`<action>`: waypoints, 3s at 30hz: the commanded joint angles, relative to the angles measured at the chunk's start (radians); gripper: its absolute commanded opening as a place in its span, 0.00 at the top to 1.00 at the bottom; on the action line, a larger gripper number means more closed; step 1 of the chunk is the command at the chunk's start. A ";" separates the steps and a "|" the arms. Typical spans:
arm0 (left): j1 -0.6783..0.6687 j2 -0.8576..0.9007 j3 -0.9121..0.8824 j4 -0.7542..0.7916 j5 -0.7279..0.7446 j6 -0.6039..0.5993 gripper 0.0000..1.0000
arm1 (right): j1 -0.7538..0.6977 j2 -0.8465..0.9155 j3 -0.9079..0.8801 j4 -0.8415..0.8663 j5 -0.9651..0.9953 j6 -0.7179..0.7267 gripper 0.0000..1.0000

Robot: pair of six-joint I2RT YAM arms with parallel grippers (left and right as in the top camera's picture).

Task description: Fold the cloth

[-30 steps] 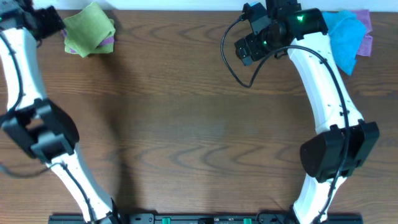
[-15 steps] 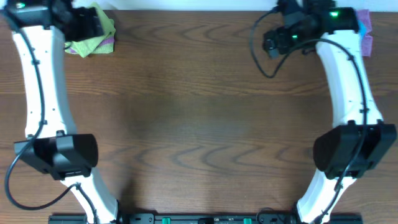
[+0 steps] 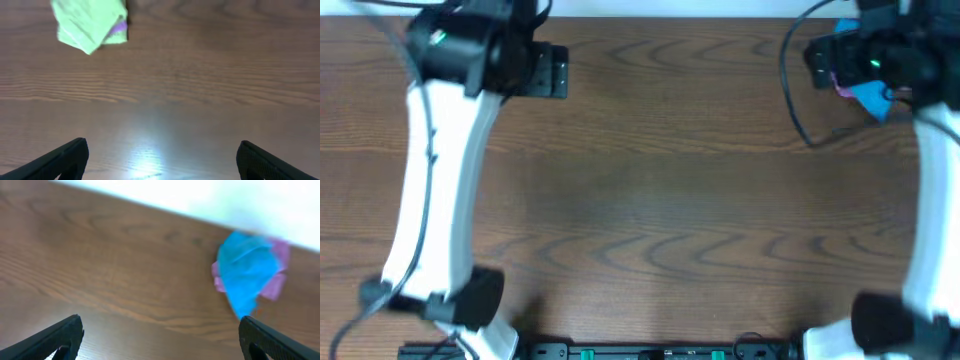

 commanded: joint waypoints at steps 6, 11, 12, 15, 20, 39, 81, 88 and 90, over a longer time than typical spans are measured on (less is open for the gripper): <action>0.003 -0.266 -0.098 -0.039 -0.030 -0.018 0.04 | -0.011 -0.263 -0.171 0.004 0.021 -0.011 0.01; 0.003 -0.515 -0.462 0.083 -0.029 -0.032 0.05 | -0.008 -0.488 -0.473 0.124 0.018 -0.011 0.01; 0.003 -0.586 -0.576 0.124 -0.029 -0.040 0.05 | -0.007 -0.545 -0.552 0.154 0.017 -0.011 0.01; 0.003 -0.750 -0.840 0.195 -0.028 -0.084 0.05 | 0.008 -0.699 -0.778 0.267 0.021 -0.001 0.01; 0.003 -0.939 -1.094 0.256 -0.029 -0.182 0.04 | 0.013 -0.901 -1.080 0.448 0.021 0.095 0.01; 0.003 -0.986 -1.142 0.256 -0.006 -0.240 0.04 | 0.088 -0.970 -1.234 0.126 0.021 0.183 0.01; 0.251 -1.652 -1.995 1.161 0.078 0.063 0.05 | 0.088 -0.970 -1.234 0.116 0.021 0.183 0.01; 0.251 -1.728 -2.124 1.202 0.098 0.064 0.05 | 0.088 -0.970 -1.234 0.116 0.021 0.183 0.01; 0.251 -1.750 -2.156 1.221 0.099 0.063 0.05 | 0.088 -0.970 -1.234 0.116 0.021 0.183 0.01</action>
